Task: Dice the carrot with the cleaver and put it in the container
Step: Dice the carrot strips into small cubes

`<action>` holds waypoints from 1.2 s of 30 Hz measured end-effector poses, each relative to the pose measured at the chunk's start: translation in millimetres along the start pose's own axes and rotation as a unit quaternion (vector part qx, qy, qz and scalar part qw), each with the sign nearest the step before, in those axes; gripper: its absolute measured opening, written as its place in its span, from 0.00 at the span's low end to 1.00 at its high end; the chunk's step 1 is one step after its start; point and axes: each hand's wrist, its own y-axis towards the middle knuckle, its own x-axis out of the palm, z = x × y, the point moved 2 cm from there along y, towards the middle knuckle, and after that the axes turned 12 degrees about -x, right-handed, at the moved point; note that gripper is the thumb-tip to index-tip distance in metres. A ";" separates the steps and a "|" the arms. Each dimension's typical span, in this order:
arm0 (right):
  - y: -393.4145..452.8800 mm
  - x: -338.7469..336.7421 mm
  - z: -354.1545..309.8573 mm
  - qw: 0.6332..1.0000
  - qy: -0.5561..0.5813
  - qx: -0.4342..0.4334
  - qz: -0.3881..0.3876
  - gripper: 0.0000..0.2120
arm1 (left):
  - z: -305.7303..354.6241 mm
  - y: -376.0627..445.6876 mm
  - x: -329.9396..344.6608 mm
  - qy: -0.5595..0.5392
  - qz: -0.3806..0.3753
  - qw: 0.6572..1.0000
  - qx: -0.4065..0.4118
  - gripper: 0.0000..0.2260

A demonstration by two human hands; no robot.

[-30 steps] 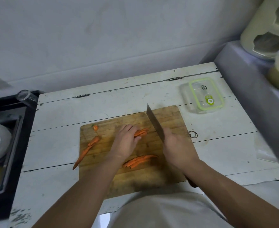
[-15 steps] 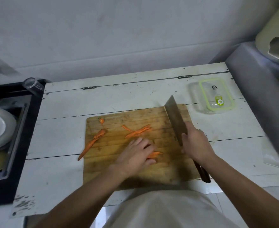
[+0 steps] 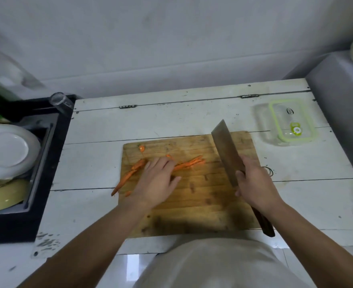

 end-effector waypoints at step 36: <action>-46.1 14.9 -5.8 0.964 -0.247 -0.055 -0.077 0.10 | 71.6 -14.0 76.2 -0.063 0.072 0.989 0.114 0.18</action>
